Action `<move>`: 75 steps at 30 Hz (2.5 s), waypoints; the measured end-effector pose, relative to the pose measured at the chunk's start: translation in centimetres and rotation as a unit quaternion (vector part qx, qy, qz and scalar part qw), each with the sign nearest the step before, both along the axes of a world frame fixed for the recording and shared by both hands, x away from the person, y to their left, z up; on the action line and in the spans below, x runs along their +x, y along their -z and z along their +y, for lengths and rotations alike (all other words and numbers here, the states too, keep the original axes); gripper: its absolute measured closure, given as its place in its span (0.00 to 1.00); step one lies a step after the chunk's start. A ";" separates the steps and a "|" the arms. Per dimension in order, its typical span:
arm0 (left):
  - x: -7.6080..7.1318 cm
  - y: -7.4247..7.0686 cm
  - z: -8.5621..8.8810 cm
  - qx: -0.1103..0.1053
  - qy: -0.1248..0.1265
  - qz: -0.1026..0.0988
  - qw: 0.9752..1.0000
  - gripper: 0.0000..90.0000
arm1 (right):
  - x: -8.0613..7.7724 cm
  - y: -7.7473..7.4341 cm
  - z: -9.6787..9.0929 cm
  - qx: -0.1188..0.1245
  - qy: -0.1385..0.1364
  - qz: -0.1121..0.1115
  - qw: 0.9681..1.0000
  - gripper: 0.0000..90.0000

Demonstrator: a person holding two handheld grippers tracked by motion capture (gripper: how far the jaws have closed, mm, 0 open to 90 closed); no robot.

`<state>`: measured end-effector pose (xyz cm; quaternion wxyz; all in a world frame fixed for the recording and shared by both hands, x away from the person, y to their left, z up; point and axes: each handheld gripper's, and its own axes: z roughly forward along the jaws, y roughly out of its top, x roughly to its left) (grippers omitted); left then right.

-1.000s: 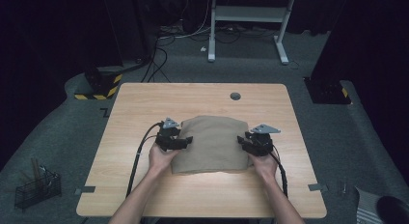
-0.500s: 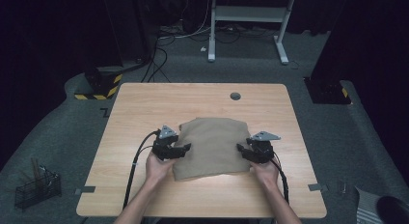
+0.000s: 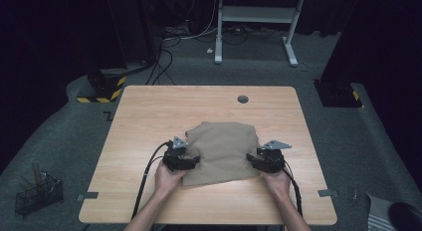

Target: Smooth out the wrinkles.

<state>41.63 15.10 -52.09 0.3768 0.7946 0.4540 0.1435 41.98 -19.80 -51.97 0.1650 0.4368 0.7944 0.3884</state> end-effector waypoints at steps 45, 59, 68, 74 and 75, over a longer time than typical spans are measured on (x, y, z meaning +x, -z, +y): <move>-2.0 -2.8 7.2 -0.015 -0.071 -0.045 0.996 0.34 | -1.1 -2.2 -3.9 0.029 0.067 -0.035 0.997 0.53; -3.1 -0.8 10.0 0.018 -0.113 -0.027 0.993 0.34 | -1.2 -0.7 -6.0 -0.003 0.101 -0.005 0.995 0.53; -3.1 0.6 10.5 0.049 -0.127 -0.030 0.990 0.32 | -0.9 0.3 -6.0 -0.042 0.116 -0.002 0.992 0.51; -3.1 0.7 10.5 0.049 -0.142 -0.033 0.988 0.28 | -0.7 0.3 -5.8 -0.052 0.113 -0.003 0.992 0.45; -3.1 0.7 10.4 0.050 -0.144 -0.034 0.988 0.27 | -0.7 0.3 -5.8 -0.052 0.113 -0.003 0.992 0.45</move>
